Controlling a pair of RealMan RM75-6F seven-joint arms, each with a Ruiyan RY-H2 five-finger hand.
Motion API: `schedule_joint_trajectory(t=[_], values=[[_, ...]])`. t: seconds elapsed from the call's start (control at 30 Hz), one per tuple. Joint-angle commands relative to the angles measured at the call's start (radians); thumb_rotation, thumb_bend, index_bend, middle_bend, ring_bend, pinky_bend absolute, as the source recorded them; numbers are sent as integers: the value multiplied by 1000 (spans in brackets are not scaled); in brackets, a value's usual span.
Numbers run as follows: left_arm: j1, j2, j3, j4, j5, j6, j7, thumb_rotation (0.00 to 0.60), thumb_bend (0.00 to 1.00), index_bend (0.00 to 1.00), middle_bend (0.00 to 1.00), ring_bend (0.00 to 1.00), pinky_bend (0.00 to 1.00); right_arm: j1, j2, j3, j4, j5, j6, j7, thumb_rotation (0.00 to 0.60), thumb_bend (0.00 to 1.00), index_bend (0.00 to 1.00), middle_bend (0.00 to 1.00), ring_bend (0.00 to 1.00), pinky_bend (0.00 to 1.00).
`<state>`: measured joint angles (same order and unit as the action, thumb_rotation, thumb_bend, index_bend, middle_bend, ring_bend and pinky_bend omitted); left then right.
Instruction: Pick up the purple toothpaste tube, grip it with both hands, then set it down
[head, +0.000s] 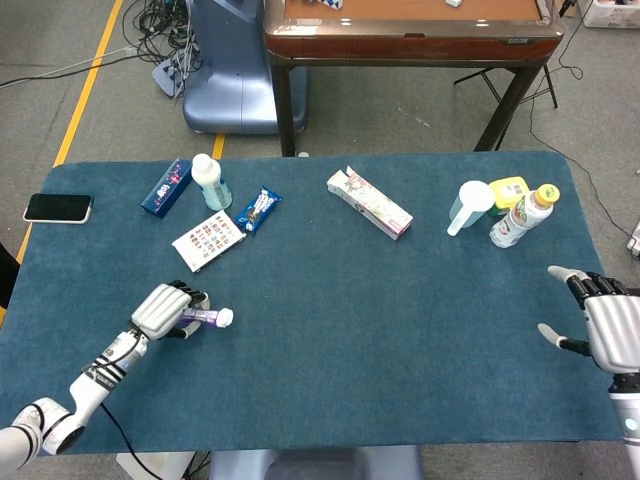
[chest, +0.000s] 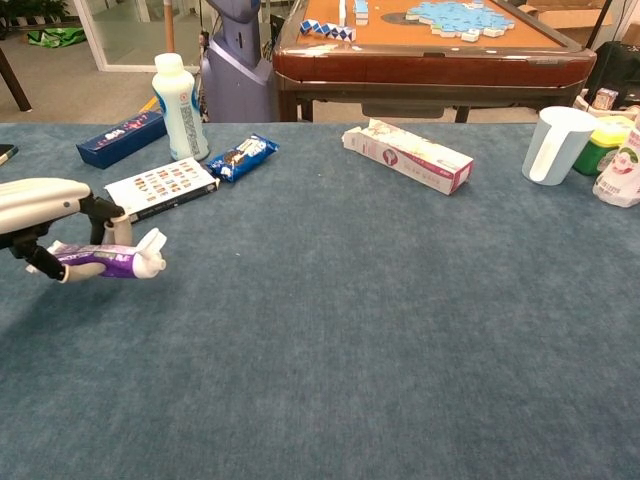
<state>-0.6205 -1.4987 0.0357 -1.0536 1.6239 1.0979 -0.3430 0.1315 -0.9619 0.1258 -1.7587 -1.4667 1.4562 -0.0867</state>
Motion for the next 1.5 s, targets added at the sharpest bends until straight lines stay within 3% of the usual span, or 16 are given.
schedule_joint_trajectory(t=[0.03,0.3,0.5,0.73,1.07,1.5], values=[[-14,58,-16,-71,-11,-3,-21,600,396,583,729,519,318,28,20,0,-23,-35,-29,11,600,35,245,332,285,324],[-53,175,-53,-248,-44,-49,-25,600,422,614,784,588,368,145,75,2,-114,-146,-164,82,600,107,244,332,276,324],[-89,234,-77,-355,-47,-82,-41,600,428,615,796,611,399,250,89,25,-164,-216,-261,114,600,301,247,306,211,305],[-149,293,-104,-477,-53,-149,-78,600,428,615,796,610,400,385,81,72,-222,-218,-391,73,600,488,276,128,41,174],[-207,290,-139,-557,-81,-207,-124,600,427,611,796,604,399,499,2,117,-263,-132,-485,-68,600,499,293,101,0,123],[-242,263,-171,-581,-165,-265,-132,600,427,610,796,603,407,606,-130,139,-260,-25,-539,-228,600,501,294,98,0,122]])
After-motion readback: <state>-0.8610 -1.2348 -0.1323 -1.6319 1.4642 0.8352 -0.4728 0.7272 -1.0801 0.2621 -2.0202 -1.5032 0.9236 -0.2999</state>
